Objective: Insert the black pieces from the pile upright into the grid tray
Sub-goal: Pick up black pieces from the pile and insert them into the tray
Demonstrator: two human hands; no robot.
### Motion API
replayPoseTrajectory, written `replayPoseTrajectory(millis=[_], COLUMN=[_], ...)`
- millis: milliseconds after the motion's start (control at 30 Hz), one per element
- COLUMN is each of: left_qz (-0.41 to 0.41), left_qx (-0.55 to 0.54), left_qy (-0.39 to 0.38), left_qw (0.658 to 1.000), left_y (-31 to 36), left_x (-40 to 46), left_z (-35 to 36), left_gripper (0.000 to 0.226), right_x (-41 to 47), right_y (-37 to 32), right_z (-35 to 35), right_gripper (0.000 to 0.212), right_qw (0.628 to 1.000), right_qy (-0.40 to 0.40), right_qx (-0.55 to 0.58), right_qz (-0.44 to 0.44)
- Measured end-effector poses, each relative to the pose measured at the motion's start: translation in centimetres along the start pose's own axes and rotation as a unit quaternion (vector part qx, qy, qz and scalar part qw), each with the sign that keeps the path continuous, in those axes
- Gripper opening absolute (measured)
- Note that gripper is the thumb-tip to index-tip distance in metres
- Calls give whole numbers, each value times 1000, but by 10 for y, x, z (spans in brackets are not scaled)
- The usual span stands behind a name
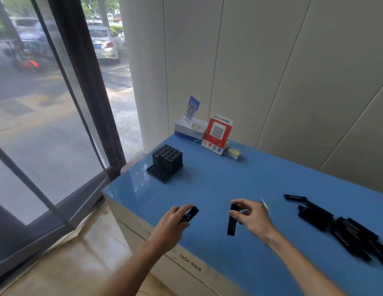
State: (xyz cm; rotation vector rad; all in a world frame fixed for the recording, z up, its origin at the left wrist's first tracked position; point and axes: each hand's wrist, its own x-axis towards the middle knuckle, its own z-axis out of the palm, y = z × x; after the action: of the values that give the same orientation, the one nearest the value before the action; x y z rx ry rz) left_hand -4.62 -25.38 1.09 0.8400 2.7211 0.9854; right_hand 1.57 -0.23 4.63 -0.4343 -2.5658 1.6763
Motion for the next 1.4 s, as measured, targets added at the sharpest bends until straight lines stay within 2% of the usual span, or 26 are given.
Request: replayPoseTrajectory(millis=[200, 467, 667, 900, 1200, 1400], left_qz=[-20, -26, -65, -93, -20, 71], left_qx=[-33, -41, -39, -93, -102, -93], left_qy=[12, 34, 28, 40, 27, 1], left_qw=[999, 998, 997, 990, 994, 993], left_y=[-45, -94, -126, -154, -171, -190], left_x=[-3, 34, 79, 120, 175, 203], left_z=[-34, -63, -92, -109, -116, -119], left_gripper=[47, 62, 55, 48, 38, 35], right_x=[17, 81, 143, 186, 203, 204], right_y=[-26, -46, -72, -81, -83, -85], right_z=[48, 86, 113, 142, 167, 198], right_gripper=[16, 15, 16, 17, 17, 14], right_qw=[999, 998, 997, 998, 989, 969], right_qy=[-8, -23, -23, -7, 94, 168], right_qx=[34, 57, 61, 26, -59, -159], right_qz=[9, -6, -28, -52, -93, -83])
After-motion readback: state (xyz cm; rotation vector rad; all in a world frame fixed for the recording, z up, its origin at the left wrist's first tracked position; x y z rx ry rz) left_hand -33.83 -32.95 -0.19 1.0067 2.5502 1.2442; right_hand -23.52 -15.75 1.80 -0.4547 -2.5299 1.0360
